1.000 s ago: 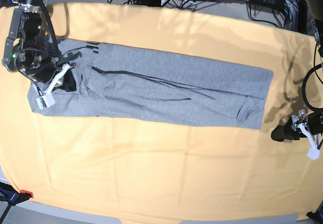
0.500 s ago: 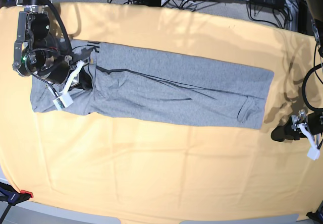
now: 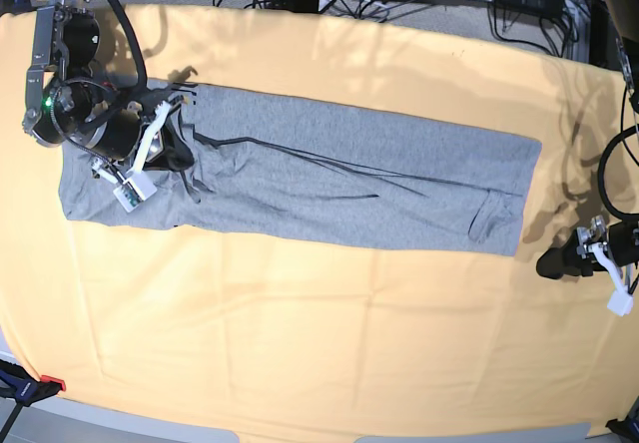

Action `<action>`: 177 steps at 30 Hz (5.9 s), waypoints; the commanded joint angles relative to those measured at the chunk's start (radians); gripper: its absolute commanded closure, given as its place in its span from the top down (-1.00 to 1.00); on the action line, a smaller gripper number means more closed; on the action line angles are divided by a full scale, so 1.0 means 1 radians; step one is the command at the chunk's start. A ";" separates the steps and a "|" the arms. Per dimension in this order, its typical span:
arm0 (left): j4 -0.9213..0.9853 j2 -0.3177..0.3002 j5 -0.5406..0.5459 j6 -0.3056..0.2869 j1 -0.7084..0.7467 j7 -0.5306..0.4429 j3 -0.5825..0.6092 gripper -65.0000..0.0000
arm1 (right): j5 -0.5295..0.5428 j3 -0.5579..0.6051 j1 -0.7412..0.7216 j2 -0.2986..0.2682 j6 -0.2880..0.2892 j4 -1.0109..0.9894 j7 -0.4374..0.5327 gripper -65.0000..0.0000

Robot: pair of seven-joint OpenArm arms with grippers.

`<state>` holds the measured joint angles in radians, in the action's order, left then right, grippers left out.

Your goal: Layout the t-shirt on the table in an organized manner, then fold the t-shirt properly

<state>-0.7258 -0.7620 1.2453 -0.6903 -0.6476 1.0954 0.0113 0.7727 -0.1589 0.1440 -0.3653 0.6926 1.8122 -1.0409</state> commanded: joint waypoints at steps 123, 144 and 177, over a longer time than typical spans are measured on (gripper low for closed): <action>-0.014 -0.022 0.031 -0.008 -0.014 -0.019 -0.008 0.37 | -0.116 -0.030 -0.002 0.021 0.006 0.144 0.033 -1.00; -0.014 -0.022 0.031 -0.008 -0.014 -0.016 -0.008 0.37 | -0.074 -0.030 0.058 0.021 -0.001 0.232 -0.014 -0.33; -0.014 -0.022 0.031 -0.008 -0.014 0.004 -0.008 0.37 | -0.055 -0.030 0.064 0.021 0.006 0.259 -0.076 -0.63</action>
<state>-0.7258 -0.7620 1.2495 -0.6903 -0.6346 1.1179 0.0113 0.7002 -0.1825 0.2161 -0.3321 0.6930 2.0541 -1.1309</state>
